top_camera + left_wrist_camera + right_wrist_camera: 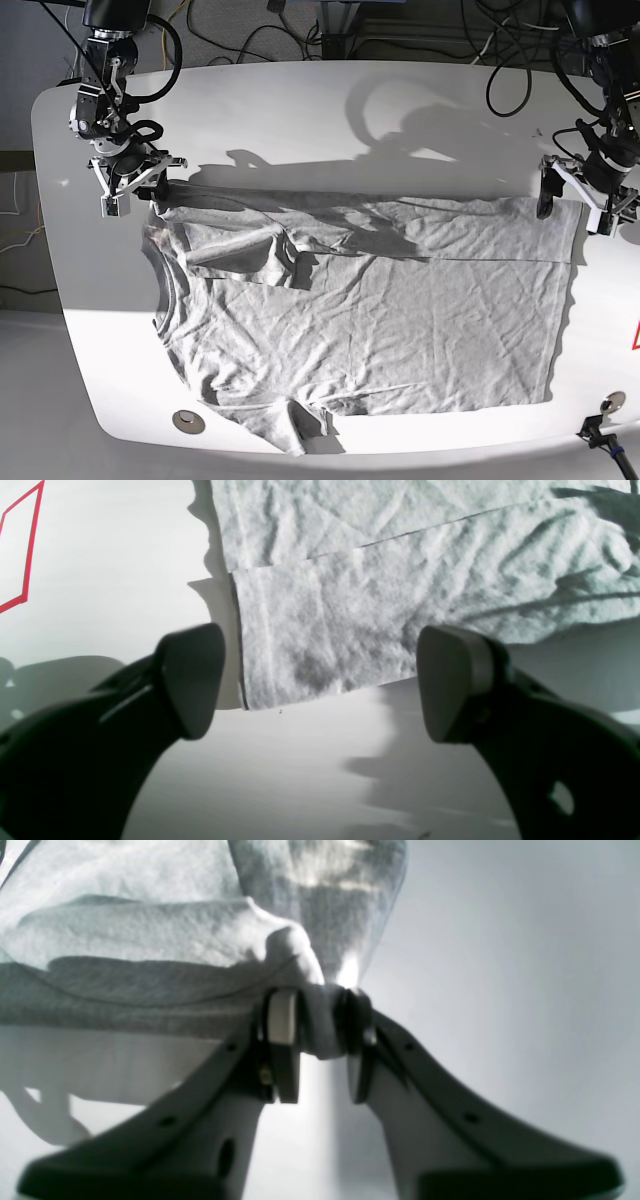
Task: Fold the T-shirt properly
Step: 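Drag the held shoulder edge further toward the robot with both grippers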
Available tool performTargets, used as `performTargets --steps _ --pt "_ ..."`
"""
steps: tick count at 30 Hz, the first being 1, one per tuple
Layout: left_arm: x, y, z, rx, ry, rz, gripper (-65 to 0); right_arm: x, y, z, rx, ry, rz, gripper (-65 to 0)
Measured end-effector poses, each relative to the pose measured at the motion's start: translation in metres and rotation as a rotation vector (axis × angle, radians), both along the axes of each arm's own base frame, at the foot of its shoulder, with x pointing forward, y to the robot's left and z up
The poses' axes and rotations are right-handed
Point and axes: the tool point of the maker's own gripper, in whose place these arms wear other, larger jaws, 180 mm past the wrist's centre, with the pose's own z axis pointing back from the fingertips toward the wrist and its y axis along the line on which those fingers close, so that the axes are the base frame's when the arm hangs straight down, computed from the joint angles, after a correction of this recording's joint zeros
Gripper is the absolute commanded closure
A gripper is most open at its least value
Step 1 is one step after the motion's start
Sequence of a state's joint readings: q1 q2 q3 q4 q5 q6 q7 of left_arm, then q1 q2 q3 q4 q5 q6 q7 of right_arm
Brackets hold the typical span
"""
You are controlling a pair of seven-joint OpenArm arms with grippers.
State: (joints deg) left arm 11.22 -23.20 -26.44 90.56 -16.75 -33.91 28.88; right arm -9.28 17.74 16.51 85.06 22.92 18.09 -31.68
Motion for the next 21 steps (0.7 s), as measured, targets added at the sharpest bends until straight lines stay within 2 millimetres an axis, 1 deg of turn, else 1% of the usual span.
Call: performTargets --steps 1,2,4,6,9,14,19,21 --pt "-0.001 0.007 0.0 -0.001 -0.001 0.02 -57.1 -0.001 0.001 -0.001 0.002 0.002 0.0 -2.4" --pt "-0.002 0.015 -0.001 -0.009 0.0 0.044 -57.1 -0.001 0.003 -0.002 0.011 0.002 -0.004 0.0" --pt "0.002 0.027 -0.005 -0.021 0.005 0.088 -57.1 -0.001 0.01 -0.003 0.028 -0.005 -0.007 0.0" --pt "0.006 0.033 -0.01 -0.036 0.014 0.109 -57.1 -0.001 0.013 -0.004 0.035 -0.005 -0.006 0.0" --pt "0.008 0.035 -0.018 -0.067 0.025 0.124 -57.1 0.0 0.012 -0.003 0.032 -0.007 -0.004 0.0" --pt "0.015 0.05 -0.031 -0.107 0.051 0.177 -57.1 -0.001 0.012 -0.004 0.033 -0.006 -0.006 0.0" --pt "0.016 0.051 -0.042 -0.133 0.076 0.191 -57.1 -0.001 0.012 -0.004 0.032 -0.007 -0.006 0.0" --pt "0.017 0.048 -0.052 -0.157 0.099 0.195 -57.1 -0.001 0.012 -0.004 0.032 -0.006 -0.007 0.0"
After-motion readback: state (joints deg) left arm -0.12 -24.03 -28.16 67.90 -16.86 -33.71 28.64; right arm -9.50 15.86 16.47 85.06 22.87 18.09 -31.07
